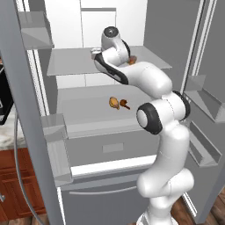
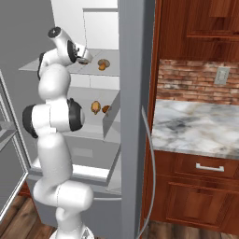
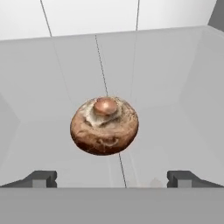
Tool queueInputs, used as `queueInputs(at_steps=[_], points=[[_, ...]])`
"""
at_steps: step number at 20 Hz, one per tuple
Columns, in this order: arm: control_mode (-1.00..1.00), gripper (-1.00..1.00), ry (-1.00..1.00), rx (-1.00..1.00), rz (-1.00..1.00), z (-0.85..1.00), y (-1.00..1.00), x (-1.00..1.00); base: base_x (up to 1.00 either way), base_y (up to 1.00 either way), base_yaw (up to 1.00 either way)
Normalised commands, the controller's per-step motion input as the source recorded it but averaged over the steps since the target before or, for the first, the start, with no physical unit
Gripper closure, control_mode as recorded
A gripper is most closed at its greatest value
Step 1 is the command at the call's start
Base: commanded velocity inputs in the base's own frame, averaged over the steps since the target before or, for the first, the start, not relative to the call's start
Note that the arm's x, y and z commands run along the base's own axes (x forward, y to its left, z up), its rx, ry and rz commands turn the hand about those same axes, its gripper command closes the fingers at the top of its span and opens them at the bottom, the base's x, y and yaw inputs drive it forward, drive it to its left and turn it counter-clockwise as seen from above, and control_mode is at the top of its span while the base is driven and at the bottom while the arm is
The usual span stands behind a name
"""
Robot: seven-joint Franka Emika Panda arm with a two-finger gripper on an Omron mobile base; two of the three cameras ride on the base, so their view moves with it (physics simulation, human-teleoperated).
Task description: Place one mushroom and one chicken drumstick in each tupperware on the nearby counter, to pack two identical lunches.
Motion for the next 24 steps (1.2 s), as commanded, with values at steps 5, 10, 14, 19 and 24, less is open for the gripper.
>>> queueInputs(at_steps=[5,10,14,19,24], points=[[-1.0,-1.0,0.01,0.0,-0.04,-0.07,0.12,0.45,0.0,0.0,0.0],[-1.0,-1.0,0.0,0.0,-0.05,-0.07,0.0,0.38,0.0,0.0,0.0],[-1.0,1.0,0.0,0.0,-0.08,-0.12,0.0,0.3,0.0,0.0,0.0],[-1.0,1.0,0.04,-0.02,-0.11,-0.31,0.0,0.08,0.0,0.0,0.0],[-1.0,1.0,0.01,-0.02,-0.13,-0.38,-0.02,0.03,0.0,0.0,0.0]])
